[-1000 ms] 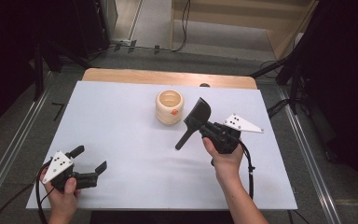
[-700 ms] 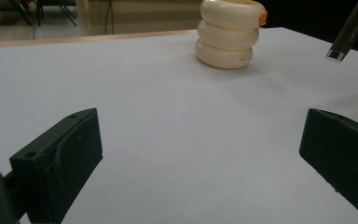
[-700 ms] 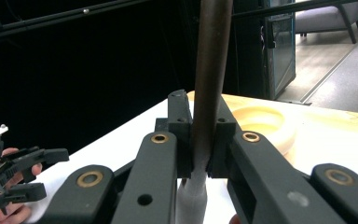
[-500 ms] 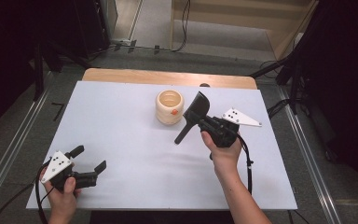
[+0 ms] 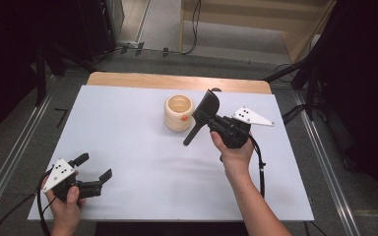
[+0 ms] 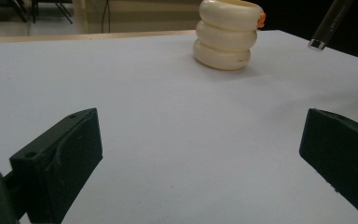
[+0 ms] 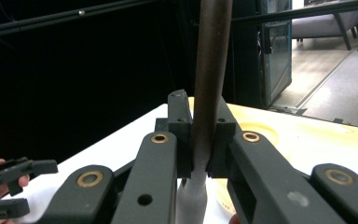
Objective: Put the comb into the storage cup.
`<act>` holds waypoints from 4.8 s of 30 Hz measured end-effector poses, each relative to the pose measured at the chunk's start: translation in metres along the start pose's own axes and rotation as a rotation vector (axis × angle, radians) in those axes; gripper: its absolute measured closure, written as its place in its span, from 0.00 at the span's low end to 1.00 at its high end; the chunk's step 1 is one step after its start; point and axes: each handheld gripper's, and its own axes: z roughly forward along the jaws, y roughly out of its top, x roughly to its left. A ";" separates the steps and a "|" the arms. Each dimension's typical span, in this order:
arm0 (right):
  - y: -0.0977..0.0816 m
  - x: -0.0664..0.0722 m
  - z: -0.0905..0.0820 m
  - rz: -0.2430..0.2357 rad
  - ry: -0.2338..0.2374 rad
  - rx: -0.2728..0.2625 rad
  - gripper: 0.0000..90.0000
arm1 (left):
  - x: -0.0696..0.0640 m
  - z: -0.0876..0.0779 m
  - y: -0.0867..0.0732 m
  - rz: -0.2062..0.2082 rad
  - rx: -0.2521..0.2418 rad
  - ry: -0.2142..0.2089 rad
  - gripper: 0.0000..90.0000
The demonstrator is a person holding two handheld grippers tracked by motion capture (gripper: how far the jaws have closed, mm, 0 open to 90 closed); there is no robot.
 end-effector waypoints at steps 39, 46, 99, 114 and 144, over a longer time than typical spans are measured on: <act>0.033 -0.020 0.022 -0.028 -0.034 -0.032 0.91 | 0.001 -0.001 0.000 -0.014 -0.009 0.001 0.00; 0.035 -0.022 0.030 -0.029 -0.040 -0.026 0.91 | 0.001 -0.001 0.000 -0.018 -0.011 0.000 0.00; 0.052 -0.043 0.073 -0.041 -0.107 -0.049 0.91 | 0.001 -0.001 0.000 -0.009 -0.011 -0.010 0.00; 0.034 -0.048 0.083 -0.023 -0.122 -0.023 0.91 | 0.001 -0.001 0.000 -0.002 -0.007 -0.012 0.00; -0.004 -0.052 0.102 0.033 -0.144 0.024 0.91 | 0.001 0.000 0.000 0.001 -0.009 -0.007 0.00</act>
